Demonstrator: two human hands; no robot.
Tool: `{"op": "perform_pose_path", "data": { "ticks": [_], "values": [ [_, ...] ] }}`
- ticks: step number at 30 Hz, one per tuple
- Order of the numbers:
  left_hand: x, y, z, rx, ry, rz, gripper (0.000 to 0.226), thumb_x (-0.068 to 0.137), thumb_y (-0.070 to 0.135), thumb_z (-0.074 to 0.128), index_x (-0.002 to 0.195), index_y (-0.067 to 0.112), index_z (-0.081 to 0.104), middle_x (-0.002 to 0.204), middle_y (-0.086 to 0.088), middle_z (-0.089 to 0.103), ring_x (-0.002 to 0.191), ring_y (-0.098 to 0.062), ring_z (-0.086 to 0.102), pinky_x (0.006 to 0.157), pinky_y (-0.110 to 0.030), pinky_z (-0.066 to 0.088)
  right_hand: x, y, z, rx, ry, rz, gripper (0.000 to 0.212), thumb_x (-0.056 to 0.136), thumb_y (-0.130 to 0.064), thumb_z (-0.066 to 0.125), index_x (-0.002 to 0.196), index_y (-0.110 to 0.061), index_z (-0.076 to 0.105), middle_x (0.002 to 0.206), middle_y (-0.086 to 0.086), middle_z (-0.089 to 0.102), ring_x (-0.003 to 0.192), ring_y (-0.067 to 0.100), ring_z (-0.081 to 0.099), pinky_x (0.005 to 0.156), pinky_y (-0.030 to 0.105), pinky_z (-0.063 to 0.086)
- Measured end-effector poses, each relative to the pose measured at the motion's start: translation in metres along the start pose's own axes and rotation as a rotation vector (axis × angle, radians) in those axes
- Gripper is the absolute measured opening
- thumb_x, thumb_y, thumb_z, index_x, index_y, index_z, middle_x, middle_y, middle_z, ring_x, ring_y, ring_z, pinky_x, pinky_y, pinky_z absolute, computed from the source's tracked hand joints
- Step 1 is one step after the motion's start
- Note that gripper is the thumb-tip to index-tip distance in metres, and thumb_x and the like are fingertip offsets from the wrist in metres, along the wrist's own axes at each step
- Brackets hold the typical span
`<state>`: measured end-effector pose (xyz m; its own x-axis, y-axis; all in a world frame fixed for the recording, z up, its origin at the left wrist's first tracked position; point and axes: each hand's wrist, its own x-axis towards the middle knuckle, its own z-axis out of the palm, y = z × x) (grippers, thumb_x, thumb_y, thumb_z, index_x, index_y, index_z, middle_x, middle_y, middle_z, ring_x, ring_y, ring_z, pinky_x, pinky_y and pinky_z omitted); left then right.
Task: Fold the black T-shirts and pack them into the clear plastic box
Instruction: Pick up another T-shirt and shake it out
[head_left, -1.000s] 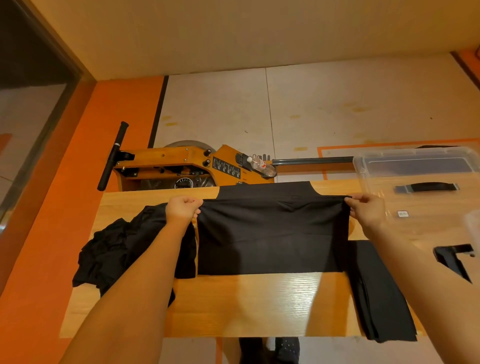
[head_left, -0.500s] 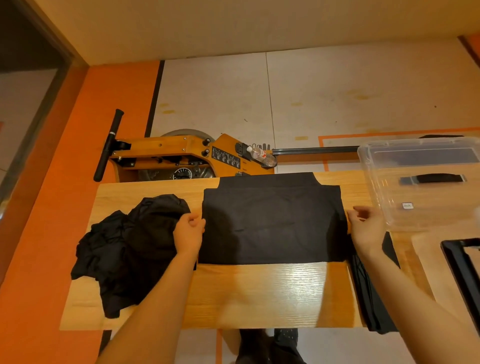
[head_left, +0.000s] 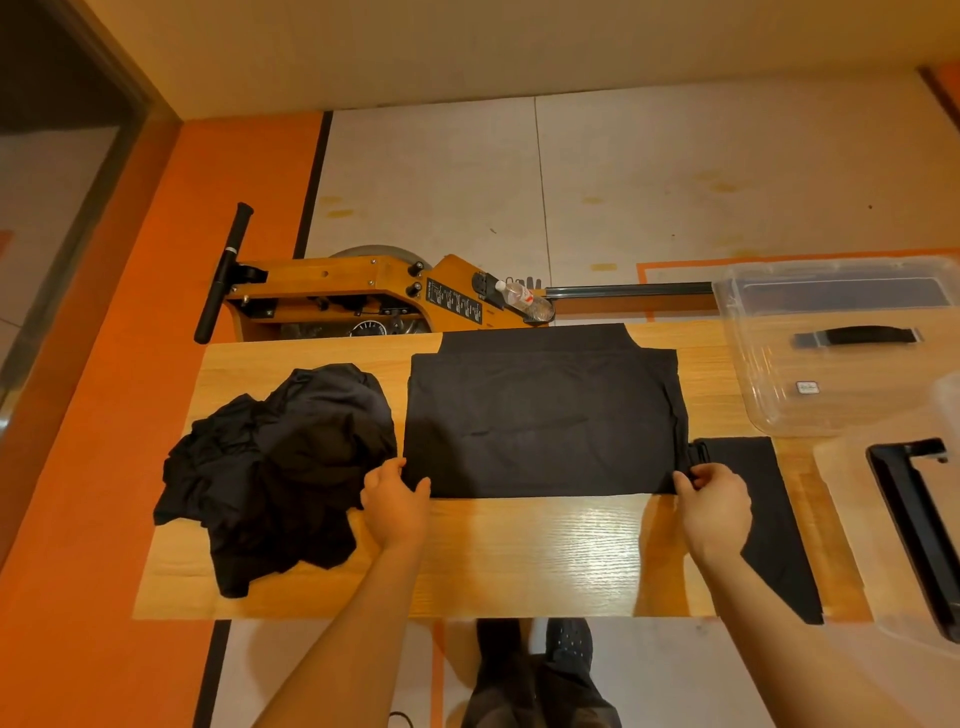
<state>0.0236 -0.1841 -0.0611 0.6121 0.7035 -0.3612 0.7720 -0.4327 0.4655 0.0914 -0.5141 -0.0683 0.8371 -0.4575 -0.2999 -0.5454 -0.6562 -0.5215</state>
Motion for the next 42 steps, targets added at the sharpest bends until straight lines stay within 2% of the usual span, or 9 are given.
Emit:
{"op": "perform_pose_path", "data": {
  "ticks": [3,6,8,16,23,27,29,34,42],
  "values": [
    [0.003,-0.004,0.001,-0.010,0.003,-0.068,0.046,0.087,0.022,0.069,0.130,0.013,0.052,0.127,-0.011,0.055,0.115,-0.030,0.053,0.096,-0.043,0.045,0.001,0.000,-0.001,0.003,-0.003,0.025,0.032,0.091,-0.020,0.068,0.117,-0.004,0.059,0.109,0.016,0.064,0.096,0.033,0.065,0.081,0.043,0.053],
    [0.004,-0.007,0.003,-0.065,-0.031,-0.129,0.040,0.090,0.022,0.066,0.126,0.011,0.051,0.123,-0.009,0.059,0.114,-0.028,0.055,0.088,-0.031,0.037,0.000,0.001,-0.002,0.029,0.006,0.061,0.035,0.090,-0.017,0.069,0.119,-0.004,0.054,0.106,0.016,0.064,0.096,0.033,0.064,0.082,0.043,0.053],
    [0.005,-0.008,0.003,-0.101,-0.064,-0.167,0.036,0.092,0.022,0.063,0.125,0.009,0.052,0.122,-0.009,0.059,0.114,-0.029,0.055,0.082,-0.030,0.034,-0.001,0.004,-0.002,-0.004,-0.002,0.067,0.032,0.091,-0.018,0.068,0.116,-0.003,0.057,0.106,0.017,0.064,0.096,0.034,0.064,0.081,0.043,0.053],
    [0.013,-0.013,0.003,-0.206,-0.091,-0.176,0.020,0.092,0.016,0.063,0.108,0.005,0.060,0.112,-0.015,0.061,0.103,-0.031,0.059,0.079,-0.035,0.047,0.002,0.007,0.000,-0.057,-0.010,0.011,0.019,0.094,-0.024,0.064,0.103,-0.008,0.066,0.103,0.015,0.065,0.086,0.030,0.065,0.075,0.042,0.055],
    [0.006,-0.010,-0.003,-0.372,-0.063,-0.093,0.015,0.092,0.019,0.063,0.098,0.006,0.060,0.095,-0.011,0.063,0.089,-0.026,0.060,0.072,-0.030,0.048,-0.019,-0.006,-0.002,0.271,0.022,-0.164,0.003,0.093,-0.017,0.063,0.095,-0.014,0.064,0.094,0.000,0.065,0.083,0.014,0.061,0.080,0.032,0.050],
    [-0.001,-0.006,-0.013,-0.401,0.017,-0.037,0.008,0.093,0.017,0.062,0.092,0.012,0.055,0.078,0.005,0.054,0.070,-0.006,0.050,0.059,-0.016,0.035,-0.023,-0.016,-0.008,0.385,0.096,-0.180,0.001,0.091,-0.013,0.063,0.093,-0.012,0.064,0.096,-0.003,0.063,0.079,0.005,0.057,0.076,0.020,0.043],
    [0.002,-0.009,-0.014,-0.403,0.015,-0.020,0.009,0.092,0.017,0.063,0.091,0.010,0.056,0.081,0.001,0.057,0.075,-0.012,0.055,0.061,-0.019,0.040,-0.021,-0.020,-0.010,0.405,0.103,-0.178,0.004,0.091,-0.012,0.064,0.095,-0.010,0.064,0.093,-0.002,0.062,0.079,0.005,0.056,0.074,0.016,0.041],
    [0.007,-0.018,-0.015,-0.350,-0.007,-0.010,0.012,0.091,0.023,0.064,0.089,0.013,0.058,0.083,-0.004,0.063,0.079,-0.020,0.061,0.074,-0.039,0.052,-0.016,-0.025,-0.016,0.425,0.105,-0.160,0.005,0.094,-0.015,0.061,0.096,-0.010,0.060,0.088,0.001,0.060,0.076,0.010,0.057,0.073,0.024,0.045],
    [-0.001,-0.032,-0.016,-0.369,-0.024,-0.026,0.011,0.091,0.018,0.064,0.089,0.008,0.058,0.081,-0.009,0.065,0.077,-0.021,0.062,0.065,-0.027,0.047,-0.018,-0.009,-0.019,0.326,0.063,-0.089,0.010,0.096,-0.016,0.059,0.101,-0.007,0.061,0.089,0.004,0.061,0.083,0.017,0.058,0.077,0.031,0.045]
  ]
}}
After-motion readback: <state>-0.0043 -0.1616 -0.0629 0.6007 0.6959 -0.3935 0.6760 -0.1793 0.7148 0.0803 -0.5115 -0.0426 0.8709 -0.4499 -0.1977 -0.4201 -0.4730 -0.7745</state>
